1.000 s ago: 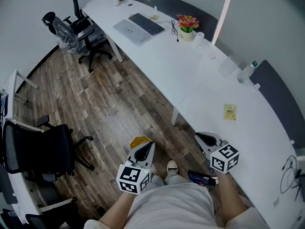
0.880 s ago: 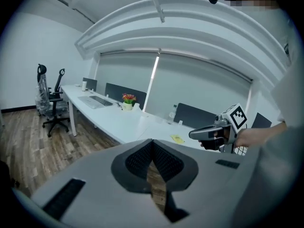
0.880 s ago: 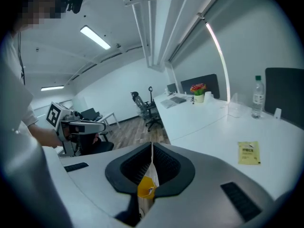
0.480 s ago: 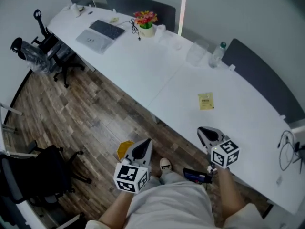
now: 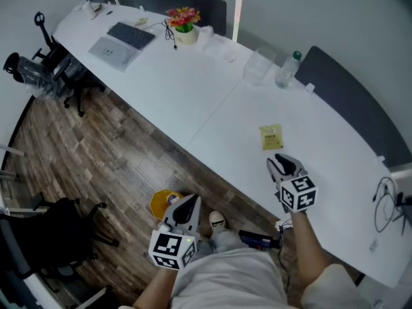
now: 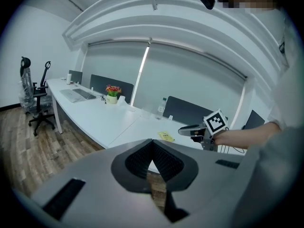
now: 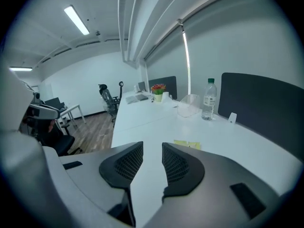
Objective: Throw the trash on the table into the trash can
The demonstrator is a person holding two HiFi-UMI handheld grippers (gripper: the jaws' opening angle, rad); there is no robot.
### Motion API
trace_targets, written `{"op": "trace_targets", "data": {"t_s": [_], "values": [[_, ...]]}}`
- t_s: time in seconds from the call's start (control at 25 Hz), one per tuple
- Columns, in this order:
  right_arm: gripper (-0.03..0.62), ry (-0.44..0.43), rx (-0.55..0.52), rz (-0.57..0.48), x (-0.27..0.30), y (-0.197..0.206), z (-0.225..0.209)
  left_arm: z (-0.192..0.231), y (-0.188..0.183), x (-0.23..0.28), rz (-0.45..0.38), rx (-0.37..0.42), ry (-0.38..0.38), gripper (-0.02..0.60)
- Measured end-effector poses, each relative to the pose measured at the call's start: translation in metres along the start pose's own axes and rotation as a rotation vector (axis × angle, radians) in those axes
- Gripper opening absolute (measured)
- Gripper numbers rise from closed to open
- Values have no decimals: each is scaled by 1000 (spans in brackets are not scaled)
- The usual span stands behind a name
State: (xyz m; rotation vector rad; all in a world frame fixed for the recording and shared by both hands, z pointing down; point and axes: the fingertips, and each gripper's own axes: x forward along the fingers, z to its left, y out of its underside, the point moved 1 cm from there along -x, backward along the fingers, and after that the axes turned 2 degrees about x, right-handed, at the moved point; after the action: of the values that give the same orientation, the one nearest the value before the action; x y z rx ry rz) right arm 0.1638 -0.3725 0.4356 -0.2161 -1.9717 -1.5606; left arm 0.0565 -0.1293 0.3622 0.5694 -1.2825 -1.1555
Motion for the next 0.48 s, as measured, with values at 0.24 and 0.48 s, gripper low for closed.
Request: {"op": "trace_targets", "data": {"t_s": [0.24, 0.48], "values": [[205, 67, -30, 62, 35, 6, -42, 2, 11, 7, 26, -16, -16, 0], [269, 93, -27, 145, 71, 24, -73, 7, 21, 12, 51, -32, -40, 0]]}}
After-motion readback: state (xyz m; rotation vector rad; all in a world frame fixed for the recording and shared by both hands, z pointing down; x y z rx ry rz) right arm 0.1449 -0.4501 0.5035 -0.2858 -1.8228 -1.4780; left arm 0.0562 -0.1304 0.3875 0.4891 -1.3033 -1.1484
